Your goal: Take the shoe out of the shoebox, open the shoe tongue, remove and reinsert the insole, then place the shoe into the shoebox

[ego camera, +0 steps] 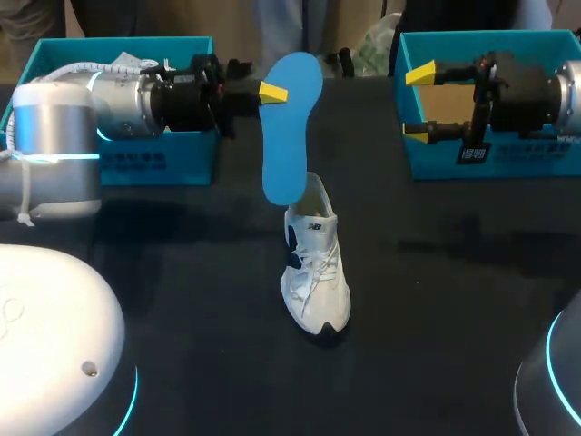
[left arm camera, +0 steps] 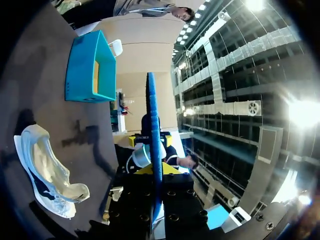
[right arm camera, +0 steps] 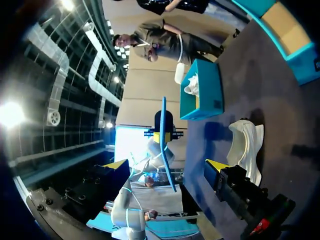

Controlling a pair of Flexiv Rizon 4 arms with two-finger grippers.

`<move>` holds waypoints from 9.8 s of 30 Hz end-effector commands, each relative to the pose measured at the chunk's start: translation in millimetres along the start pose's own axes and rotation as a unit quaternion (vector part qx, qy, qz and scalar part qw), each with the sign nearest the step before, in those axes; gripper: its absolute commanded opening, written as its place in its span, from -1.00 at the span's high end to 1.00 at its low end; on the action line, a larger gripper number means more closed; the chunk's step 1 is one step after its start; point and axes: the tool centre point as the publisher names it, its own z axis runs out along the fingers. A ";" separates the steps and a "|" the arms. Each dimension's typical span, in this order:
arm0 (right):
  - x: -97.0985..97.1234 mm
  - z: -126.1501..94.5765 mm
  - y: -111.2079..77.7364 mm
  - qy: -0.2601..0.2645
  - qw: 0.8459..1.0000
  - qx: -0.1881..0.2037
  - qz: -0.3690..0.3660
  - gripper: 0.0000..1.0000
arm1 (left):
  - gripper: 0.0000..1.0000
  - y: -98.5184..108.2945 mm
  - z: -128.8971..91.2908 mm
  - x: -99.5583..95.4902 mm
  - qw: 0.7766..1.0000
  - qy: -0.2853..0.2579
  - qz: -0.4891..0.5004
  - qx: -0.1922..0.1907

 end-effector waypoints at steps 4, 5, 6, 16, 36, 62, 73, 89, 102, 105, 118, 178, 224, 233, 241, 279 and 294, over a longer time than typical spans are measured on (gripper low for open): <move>18.8 10.3 -9.1 -0.060 0.997 -0.008 -0.037 -1.00 | 1.00 -3.5 2.8 -1.5 1.000 -0.004 -0.010 0.007; 21.6 11.4 -9.6 -0.073 0.997 -0.006 -0.040 -1.00 | 1.00 -4.8 3.5 -2.8 1.000 -0.004 -0.011 0.009; 23.4 12.4 -9.7 -0.080 0.996 -0.007 -0.042 -1.00 | 1.00 -5.7 4.2 -4.6 1.000 -0.005 -0.012 0.009; 46.5 22.7 -14.8 -0.159 0.985 -0.007 -0.069 -1.00 | 1.00 -18.9 17.3 -19.2 0.999 -0.002 -0.040 0.025; 92.3 47.6 -24.2 -0.386 0.917 -0.033 -0.093 -1.00 | 1.00 -21.1 21.3 -19.3 0.999 -0.005 -0.043 0.032; 96.4 61.9 -13.7 -0.513 0.852 -0.026 -0.102 -1.00 | 1.00 -21.1 21.3 -19.3 0.999 -0.005 -0.043 0.032; 99.6 82.2 -6.7 -0.579 0.804 -0.017 -0.136 -1.00 | 1.00 -21.1 21.3 -19.3 0.999 -0.005 -0.043 0.032; 97.4 105.0 -0.1 -0.629 0.764 -0.004 -0.147 -1.00 | 1.00 -21.1 21.3 -19.3 0.999 -0.005 -0.043 0.032; 87.2 111.1 4.4 -0.668 0.733 0.000 -0.129 -1.00 | 1.00 -21.1 21.3 -19.3 0.999 -0.005 -0.043 0.032; 84.8 112.5 5.4 -0.671 0.730 -0.011 -0.127 -1.00 | 1.00 -21.1 21.3 -19.3 0.999 -0.005 -0.043 0.032; 74.7 114.5 5.1 -0.684 0.723 -0.015 -0.097 -1.00 | 1.00 -21.1 21.3 -19.3 0.999 -0.005 -0.043 0.032; 61.4 48.6 14.0 -0.363 0.930 -0.052 -0.022 -1.00 | 1.00 -21.1 21.3 -19.3 0.999 -0.005 -0.043 0.032; -2.9 32.6 23.1 -0.106 0.994 -0.025 -0.022 -1.00 | 1.00 -21.1 21.3 -19.3 0.999 -0.005 -0.043 0.032; -9.7 34.0 21.5 -0.054 0.998 -0.019 -0.032 -1.00 | 1.00 -21.1 21.3 -19.3 0.999 -0.005 -0.043 0.032; -14.1 35.7 19.7 -0.042 0.999 -0.012 -0.020 -1.00 | 1.00 -21.1 21.3 -19.3 0.999 -0.005 -0.043 0.032; -14.1 35.7 19.7 -0.042 0.999 -0.012 -0.020 -1.00 | 1.00 -43.2 9.5 -2.6 0.834 -0.030 0.550 -0.017; -14.1 35.7 19.7 -0.042 0.999 -0.012 -0.020 -1.00 | 1.00 -48.3 4.5 14.5 0.677 -0.067 0.733 -0.015</move>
